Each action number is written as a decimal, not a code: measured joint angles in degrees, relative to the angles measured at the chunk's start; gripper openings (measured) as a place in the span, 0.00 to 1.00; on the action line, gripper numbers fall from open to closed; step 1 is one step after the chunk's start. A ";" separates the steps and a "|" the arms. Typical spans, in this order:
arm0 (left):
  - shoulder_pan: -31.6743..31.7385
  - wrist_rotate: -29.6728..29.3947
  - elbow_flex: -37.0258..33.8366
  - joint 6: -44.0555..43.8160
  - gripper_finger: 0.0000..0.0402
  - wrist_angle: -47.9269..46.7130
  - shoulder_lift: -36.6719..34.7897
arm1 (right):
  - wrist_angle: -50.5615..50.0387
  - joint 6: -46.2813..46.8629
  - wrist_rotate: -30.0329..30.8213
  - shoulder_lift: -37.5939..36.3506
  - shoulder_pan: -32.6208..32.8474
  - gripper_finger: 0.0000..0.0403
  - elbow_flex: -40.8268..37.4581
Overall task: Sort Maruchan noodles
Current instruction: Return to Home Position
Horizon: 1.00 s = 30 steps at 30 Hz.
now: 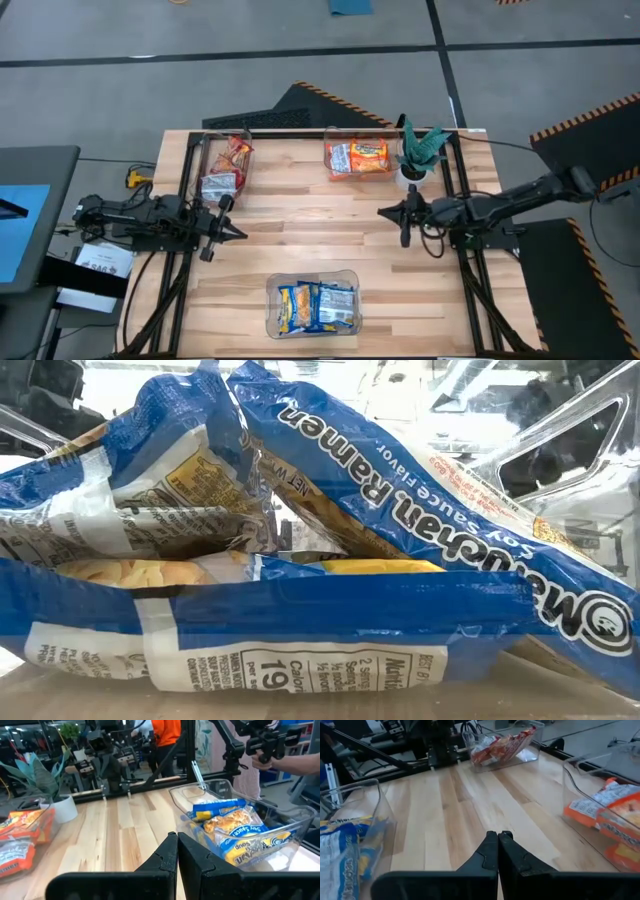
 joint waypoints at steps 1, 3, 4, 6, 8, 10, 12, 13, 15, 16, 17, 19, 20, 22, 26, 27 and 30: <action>0.00 -0.04 0.02 0.00 0.00 -0.22 0.00 | 0.65 0.00 -0.05 -1.02 -0.02 0.05 -1.26; 0.00 -0.42 0.09 0.00 0.00 -0.46 0.00 | 0.80 -0.06 -0.05 -3.65 0.18 0.05 -3.35; 0.00 -0.66 0.11 0.00 0.00 -0.56 0.00 | 0.92 -0.13 -0.05 -5.06 0.43 0.05 -4.29; 0.01 -1.45 0.13 0.00 0.00 -0.76 0.00 | 1.06 -0.18 -0.06 -8.15 0.78 0.05 -6.23; 0.00 -2.06 0.13 0.00 0.00 -0.88 0.00 | 0.83 -0.06 -0.05 -11.01 1.05 0.05 -7.99; 0.02 -2.52 0.13 0.00 0.00 -0.96 0.00 | 0.87 0.00 -0.05 -13.81 1.18 0.05 -9.65; 0.02 -2.95 0.15 0.00 0.00 -1.05 0.00 | -0.23 -0.26 -0.03 -16.43 1.40 0.05 -10.81; 0.02 -3.03 0.17 0.00 0.00 -1.09 0.00 | -0.89 -0.50 -0.09 -17.53 1.38 0.05 -10.81; 0.02 -3.04 0.17 0.00 0.00 -1.15 0.00 | -2.93 -2.09 -0.04 -19.45 1.36 0.05 -10.81; 0.02 -3.04 0.20 0.00 0.00 -1.17 0.00 | -3.33 -3.06 -0.03 -20.21 1.36 0.05 -10.81; 0.02 -3.04 0.20 0.00 0.00 -1.18 0.00 | -4.30 -4.26 -0.03 -20.94 1.36 0.05 -10.81; 0.02 -3.05 0.22 0.00 0.00 -1.26 0.00 | -7.35 -6.75 -0.03 -22.35 1.24 0.05 -10.82; -0.01 -3.06 0.22 0.00 0.00 -1.26 0.00 | -9.56 -7.33 -0.01 -23.05 1.13 0.05 -10.83; -0.15 -3.06 0.22 0.00 0.00 -1.26 -0.02 | -14.44 -7.40 -0.03 -24.47 0.73 0.05 -10.83; -0.21 -3.08 0.24 0.02 0.00 -1.28 -0.04 | -15.46 -9.49 -2.76 -24.97 0.38 0.05 -10.83; -0.27 -3.09 0.24 0.02 0.00 -1.28 -0.08 | -15.52 -9.84 -3.10 -24.96 0.41 0.05 -10.83; -0.92 -3.58 0.24 0.02 0.00 -1.28 -0.57 | -15.63 -10.04 -2.92 -24.83 0.26 0.06 -10.83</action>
